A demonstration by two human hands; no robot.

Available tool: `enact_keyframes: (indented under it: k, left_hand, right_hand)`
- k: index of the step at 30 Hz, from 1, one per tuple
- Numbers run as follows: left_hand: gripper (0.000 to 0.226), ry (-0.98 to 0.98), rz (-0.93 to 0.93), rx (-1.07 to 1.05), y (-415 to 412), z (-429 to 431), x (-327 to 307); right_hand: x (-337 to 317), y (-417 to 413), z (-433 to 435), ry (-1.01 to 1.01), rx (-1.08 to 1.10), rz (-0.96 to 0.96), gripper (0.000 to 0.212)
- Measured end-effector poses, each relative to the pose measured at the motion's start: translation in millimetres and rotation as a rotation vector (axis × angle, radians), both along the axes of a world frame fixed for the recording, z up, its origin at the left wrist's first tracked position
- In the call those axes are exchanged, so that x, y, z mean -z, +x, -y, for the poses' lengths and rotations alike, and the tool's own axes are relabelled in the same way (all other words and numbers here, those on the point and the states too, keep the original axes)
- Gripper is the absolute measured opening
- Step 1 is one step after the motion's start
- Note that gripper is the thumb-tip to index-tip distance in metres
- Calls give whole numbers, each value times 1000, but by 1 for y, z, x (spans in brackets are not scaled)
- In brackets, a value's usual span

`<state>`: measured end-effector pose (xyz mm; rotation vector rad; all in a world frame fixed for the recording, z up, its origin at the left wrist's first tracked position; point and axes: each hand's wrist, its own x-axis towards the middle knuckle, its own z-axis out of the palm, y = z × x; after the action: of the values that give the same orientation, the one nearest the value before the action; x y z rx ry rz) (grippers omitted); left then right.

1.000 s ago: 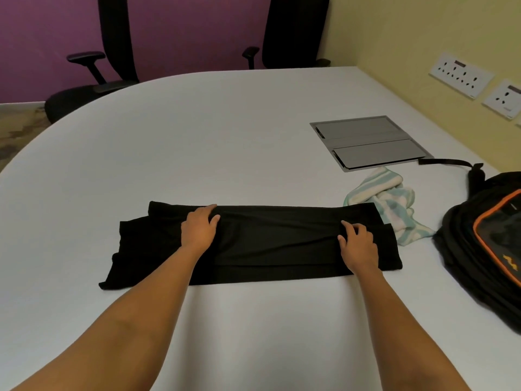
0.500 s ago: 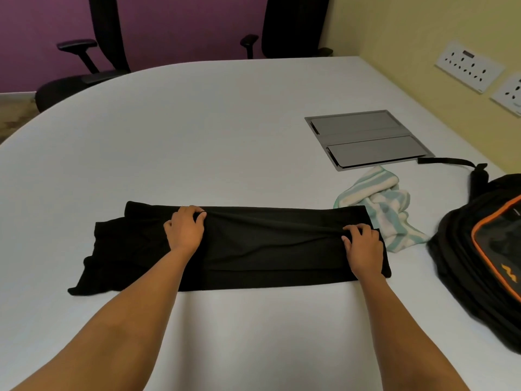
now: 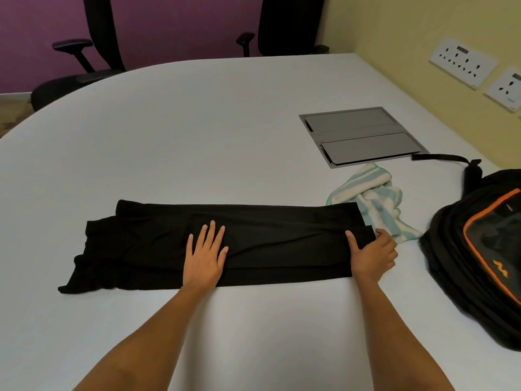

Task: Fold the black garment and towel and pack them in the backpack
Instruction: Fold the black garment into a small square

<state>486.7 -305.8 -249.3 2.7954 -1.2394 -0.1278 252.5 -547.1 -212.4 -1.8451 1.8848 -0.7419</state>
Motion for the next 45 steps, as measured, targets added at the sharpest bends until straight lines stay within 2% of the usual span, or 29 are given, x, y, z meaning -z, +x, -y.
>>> enact_keyframes:
  k: [3, 7, 11, 17, 20, 22, 24, 26, 29, 31, 33, 35, 38, 39, 41, 42, 45]
  left_hand:
    - [70, 14, -17, -15, 0, -1, 2]
    - [81, 6, -3, -12, -2, 2, 7]
    - [87, 21, -32, -15, -1, 4, 6]
    - [55, 87, -86, -16, 0, 5, 0]
    - [56, 112, -127, -5, 1, 6, -4]
    - [56, 130, -174, 7, 3, 6, -8]
    - [57, 152, -239, 21, 7, 7, -11]
    - [59, 174, -308, 26, 10, 9, -16]
    - [60, 178, -450, 20, 17, 12, -29]
    - [56, 100, -588, -18, 23, 14, -46]
    - [55, -105, -810, -141, 30, 14, -70]
    - [55, -394, -1114, -300, 39, 9, -96]
    - [64, -712, -1500, -348, 61, -7, -129]
    - [66, -779, -1577, -354, 68, -14, -139]
    - [64, -809, -1556, -373, 81, -29, -155]
    - [60, -769, -1473, -383, 86, -34, -159]
    - [59, -587, -1071, -444, 96, -46, -160]
  right_hand:
    - [-3, -6, 3, 89, 79, 172, 73]
    - [-7, -12, 6, 234, 47, 224, 71]
    - [-16, -9, 11, 373, 38, 216, 81]
    - [-44, 5, 11, 386, 101, 209, 91]
    - [-53, 15, 10, 431, 105, 210, 97]
    - [-61, 19, 8, 544, 39, 243, 93]
    - [-71, 22, 6, 688, -26, 394, 77]
    - [-87, 28, 0, 706, -115, 463, 61]
    - [-118, 46, -16, 607, -282, 481, 48]
    - [-135, 68, -31, 533, -390, 478, 40]
    - [-147, 96, -52, 467, -496, 436, 35]
    - [-156, 130, -83, 411, -614, 403, 33]
    - [-154, 177, -140, 332, -796, 364, 31]
    - [-150, 191, -160, 307, -861, 344, 31]
    - [-134, 214, -192, 309, -1000, 285, 36]
    - [-125, 224, -205, 327, -1054, 247, 40]
    - [-102, 242, -231, 375, -1103, 197, 37]
